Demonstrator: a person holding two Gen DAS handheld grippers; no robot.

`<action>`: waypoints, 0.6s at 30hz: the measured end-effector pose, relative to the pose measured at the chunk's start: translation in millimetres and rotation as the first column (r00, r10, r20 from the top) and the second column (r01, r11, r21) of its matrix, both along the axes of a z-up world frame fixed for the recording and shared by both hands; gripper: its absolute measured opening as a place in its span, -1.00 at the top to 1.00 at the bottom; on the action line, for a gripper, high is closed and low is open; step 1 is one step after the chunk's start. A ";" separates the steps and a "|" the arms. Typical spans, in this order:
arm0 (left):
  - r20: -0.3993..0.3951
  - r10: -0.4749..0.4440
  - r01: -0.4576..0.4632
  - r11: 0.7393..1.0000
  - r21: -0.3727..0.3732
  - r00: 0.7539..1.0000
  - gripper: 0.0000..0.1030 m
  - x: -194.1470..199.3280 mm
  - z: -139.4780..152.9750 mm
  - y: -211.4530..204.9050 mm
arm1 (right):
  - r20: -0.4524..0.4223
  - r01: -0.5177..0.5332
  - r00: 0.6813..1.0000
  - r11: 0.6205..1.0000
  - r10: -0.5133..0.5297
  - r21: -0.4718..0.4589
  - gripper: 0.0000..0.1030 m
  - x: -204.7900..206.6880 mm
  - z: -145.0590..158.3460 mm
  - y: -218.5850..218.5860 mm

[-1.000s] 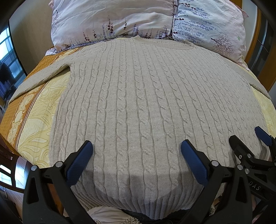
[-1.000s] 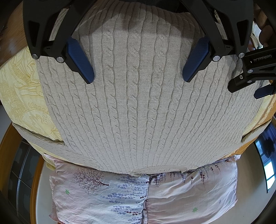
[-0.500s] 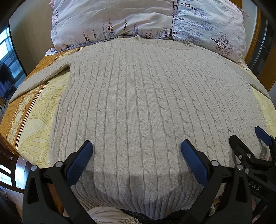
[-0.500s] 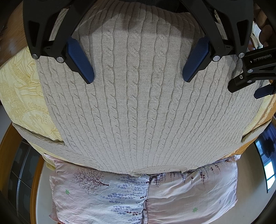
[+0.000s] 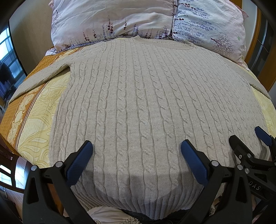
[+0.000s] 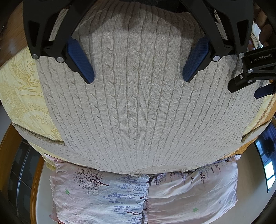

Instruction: Fold small clothes

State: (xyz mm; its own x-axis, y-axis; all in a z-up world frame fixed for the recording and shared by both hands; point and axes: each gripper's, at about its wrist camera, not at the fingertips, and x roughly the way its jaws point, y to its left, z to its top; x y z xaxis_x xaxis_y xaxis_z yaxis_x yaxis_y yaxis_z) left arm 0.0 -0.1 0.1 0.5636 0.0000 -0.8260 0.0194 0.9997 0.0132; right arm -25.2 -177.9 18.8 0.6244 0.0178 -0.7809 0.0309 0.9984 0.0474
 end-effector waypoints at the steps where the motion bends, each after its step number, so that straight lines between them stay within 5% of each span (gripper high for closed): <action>1: 0.000 0.000 0.000 1.000 0.000 1.000 -0.97 0.0 0.0 0.0 | 0.000 0.000 1.000 1.000 0.000 0.000 -0.97 0.0 0.0 0.0; 18: 0.000 0.000 0.000 1.000 0.000 1.000 -0.97 0.0 0.0 0.0 | 0.000 -0.001 1.000 1.000 0.001 0.000 -0.97 -0.2 -1.0 1.3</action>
